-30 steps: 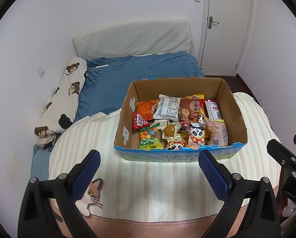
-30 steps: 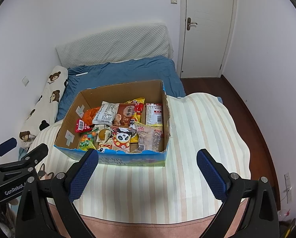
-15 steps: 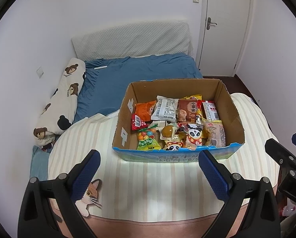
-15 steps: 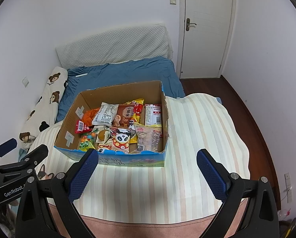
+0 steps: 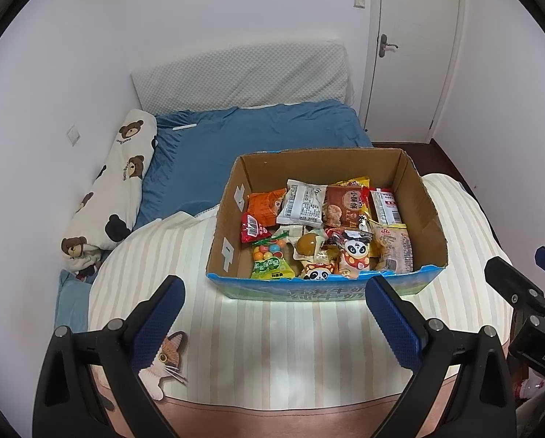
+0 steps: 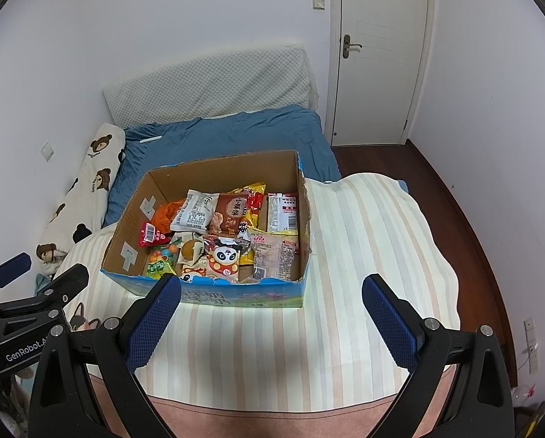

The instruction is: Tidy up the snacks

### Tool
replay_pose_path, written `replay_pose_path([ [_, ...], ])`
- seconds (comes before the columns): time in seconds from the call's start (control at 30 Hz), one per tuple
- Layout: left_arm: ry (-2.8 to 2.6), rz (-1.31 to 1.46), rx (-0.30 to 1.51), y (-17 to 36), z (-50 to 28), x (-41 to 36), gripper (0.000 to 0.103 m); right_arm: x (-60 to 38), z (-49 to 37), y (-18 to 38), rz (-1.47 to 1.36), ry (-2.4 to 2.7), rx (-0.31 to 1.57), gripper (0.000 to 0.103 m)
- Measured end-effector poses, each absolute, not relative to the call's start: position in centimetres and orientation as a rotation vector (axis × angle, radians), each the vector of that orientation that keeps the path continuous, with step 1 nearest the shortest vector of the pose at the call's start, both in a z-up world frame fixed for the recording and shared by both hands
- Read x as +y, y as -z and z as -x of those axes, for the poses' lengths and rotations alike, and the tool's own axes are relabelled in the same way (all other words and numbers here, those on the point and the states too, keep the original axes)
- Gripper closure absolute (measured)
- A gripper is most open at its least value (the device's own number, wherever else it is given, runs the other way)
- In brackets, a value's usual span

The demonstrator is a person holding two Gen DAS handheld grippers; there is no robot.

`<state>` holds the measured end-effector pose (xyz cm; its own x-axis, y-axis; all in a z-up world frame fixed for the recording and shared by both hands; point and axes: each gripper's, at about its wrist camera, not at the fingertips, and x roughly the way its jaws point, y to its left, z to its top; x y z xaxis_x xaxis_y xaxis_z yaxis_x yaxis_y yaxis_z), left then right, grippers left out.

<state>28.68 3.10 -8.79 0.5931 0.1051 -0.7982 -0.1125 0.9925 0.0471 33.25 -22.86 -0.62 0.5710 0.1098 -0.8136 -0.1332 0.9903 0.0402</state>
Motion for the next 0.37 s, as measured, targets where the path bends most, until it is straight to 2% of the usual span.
replay_pose_path([
  [0.37, -0.128, 0.003, 0.919, 8.62, -28.71, 3.11, 0.002, -22.93, -33.38, 0.47, 0.028, -0.149, 0.956, 0.002],
])
